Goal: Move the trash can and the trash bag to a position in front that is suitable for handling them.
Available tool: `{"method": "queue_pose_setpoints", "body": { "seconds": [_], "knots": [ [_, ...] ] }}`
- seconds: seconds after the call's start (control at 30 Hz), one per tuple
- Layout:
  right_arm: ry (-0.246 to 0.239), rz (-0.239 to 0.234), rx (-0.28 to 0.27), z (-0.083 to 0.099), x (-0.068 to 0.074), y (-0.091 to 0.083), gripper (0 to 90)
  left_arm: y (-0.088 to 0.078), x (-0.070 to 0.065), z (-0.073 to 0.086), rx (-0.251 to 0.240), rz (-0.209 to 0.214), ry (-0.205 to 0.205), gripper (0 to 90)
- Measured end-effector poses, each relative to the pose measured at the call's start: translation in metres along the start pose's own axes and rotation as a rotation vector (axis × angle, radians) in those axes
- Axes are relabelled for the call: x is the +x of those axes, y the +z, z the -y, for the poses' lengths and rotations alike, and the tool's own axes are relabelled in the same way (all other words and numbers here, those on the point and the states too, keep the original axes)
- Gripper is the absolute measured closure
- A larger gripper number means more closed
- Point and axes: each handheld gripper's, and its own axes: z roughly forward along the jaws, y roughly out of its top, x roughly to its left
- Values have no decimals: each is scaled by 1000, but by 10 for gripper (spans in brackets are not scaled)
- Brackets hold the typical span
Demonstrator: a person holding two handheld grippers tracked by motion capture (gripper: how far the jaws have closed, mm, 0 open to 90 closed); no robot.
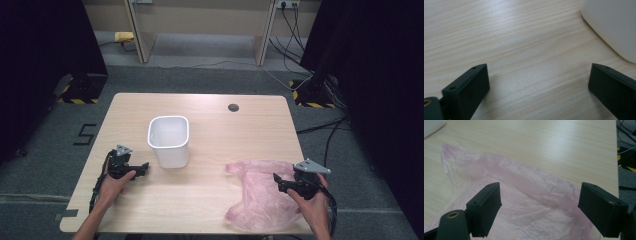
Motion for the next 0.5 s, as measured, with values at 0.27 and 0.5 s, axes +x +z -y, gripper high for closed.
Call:
{"method": "queue_pose_setpoints", "body": {
  "seconds": [0.27,0.5],
  "knots": [
    [0,13,-26,-8,1,-5,184,-8,4,-3,-61,-13,-39,172],
    [-12,6,-22,-15,8,-2,184,-15,9,-22,-101,-15,-84,150]
  ]
}}
